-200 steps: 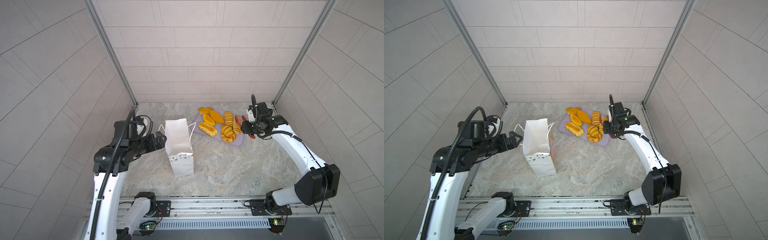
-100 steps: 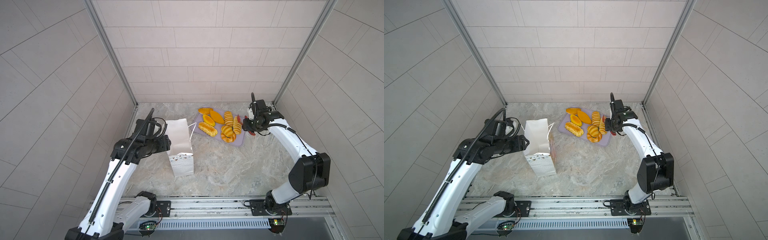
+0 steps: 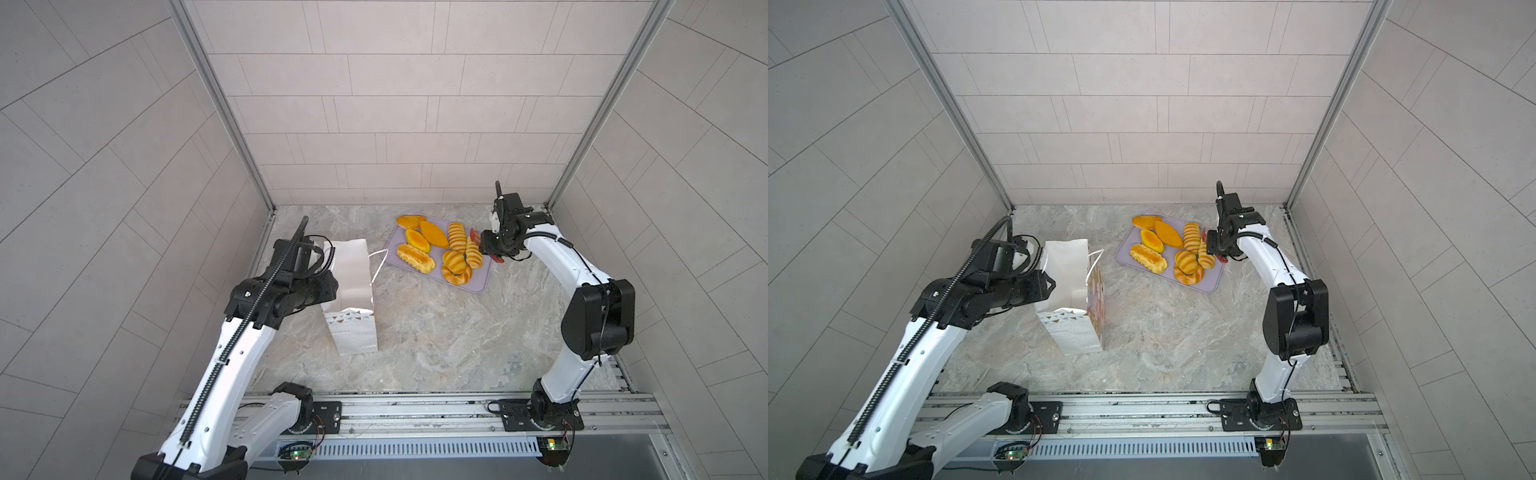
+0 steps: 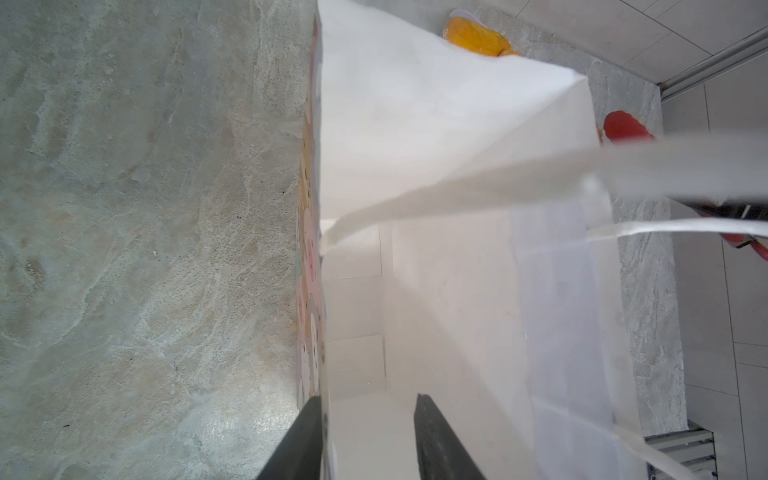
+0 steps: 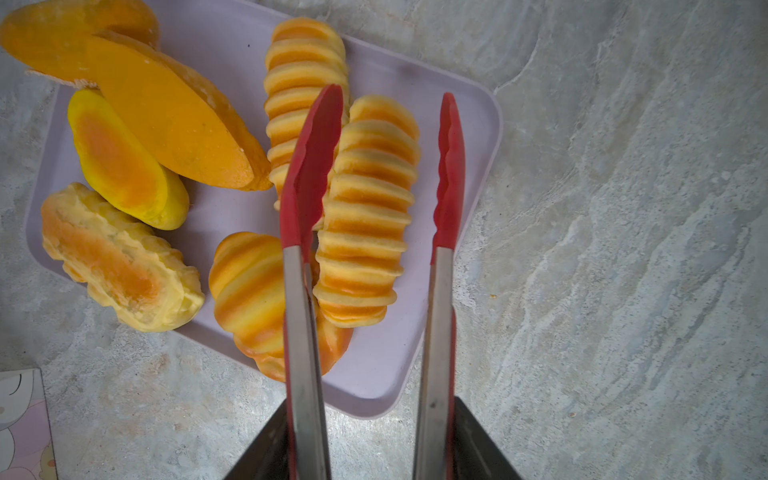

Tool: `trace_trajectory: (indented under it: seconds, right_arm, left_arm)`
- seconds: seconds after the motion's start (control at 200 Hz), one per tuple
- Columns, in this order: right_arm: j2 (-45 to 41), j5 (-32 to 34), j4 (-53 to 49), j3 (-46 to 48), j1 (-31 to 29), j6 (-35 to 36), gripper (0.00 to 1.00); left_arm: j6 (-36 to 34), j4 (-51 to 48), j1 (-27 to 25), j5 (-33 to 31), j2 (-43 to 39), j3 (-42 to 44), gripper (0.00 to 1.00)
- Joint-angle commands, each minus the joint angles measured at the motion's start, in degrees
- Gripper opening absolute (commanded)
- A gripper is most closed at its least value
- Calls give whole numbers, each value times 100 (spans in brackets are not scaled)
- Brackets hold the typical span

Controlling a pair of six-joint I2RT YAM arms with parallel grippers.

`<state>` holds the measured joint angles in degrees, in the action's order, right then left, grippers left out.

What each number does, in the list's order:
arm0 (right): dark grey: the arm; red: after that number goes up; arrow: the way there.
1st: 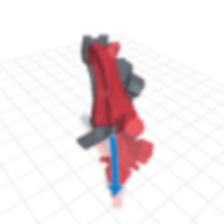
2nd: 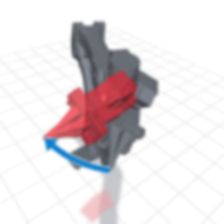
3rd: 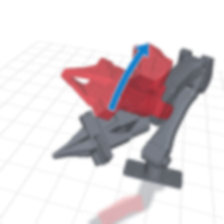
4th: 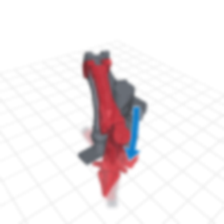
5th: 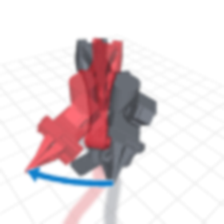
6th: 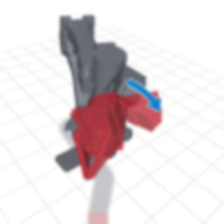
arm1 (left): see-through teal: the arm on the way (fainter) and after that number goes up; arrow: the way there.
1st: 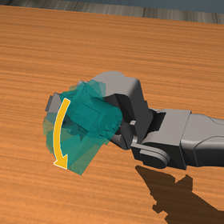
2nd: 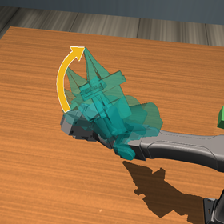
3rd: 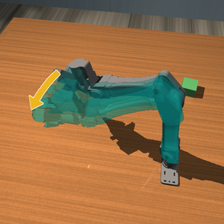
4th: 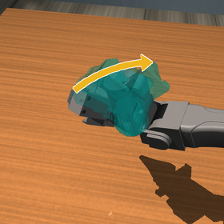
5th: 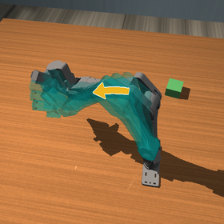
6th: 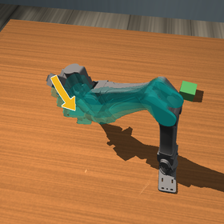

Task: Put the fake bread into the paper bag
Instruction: 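Move the tongs over the striped bread rolls with the right gripper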

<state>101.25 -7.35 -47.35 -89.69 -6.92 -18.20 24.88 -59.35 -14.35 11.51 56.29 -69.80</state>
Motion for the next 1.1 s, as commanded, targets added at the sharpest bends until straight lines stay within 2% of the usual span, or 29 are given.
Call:
trace_trajectory:
  seconds: [0.0,0.215,0.505,0.701,0.811,1.096]
  right_arm:
    - [204,-78,-286,-302,50,-19,55]
    - [552,-172,-533,-567,77,-97,56]
    - [659,-293,-461,-611,103,-125,56]
    - [522,-345,-433,-642,111,-173,56]
    - [460,-360,-448,-696,112,-200,60]
    - [663,-395,-494,-829,144,-185,61]
  left_arm:
    - [39,103,-28,-6,-99,62,41]
    - [75,169,-31,44,-131,111,42]
    - [126,202,-28,35,-162,129,54]
    - [131,202,-28,5,-188,125,56]
    - [140,203,-29,7,-208,127,57]
    - [140,198,-29,-17,-243,151,60]
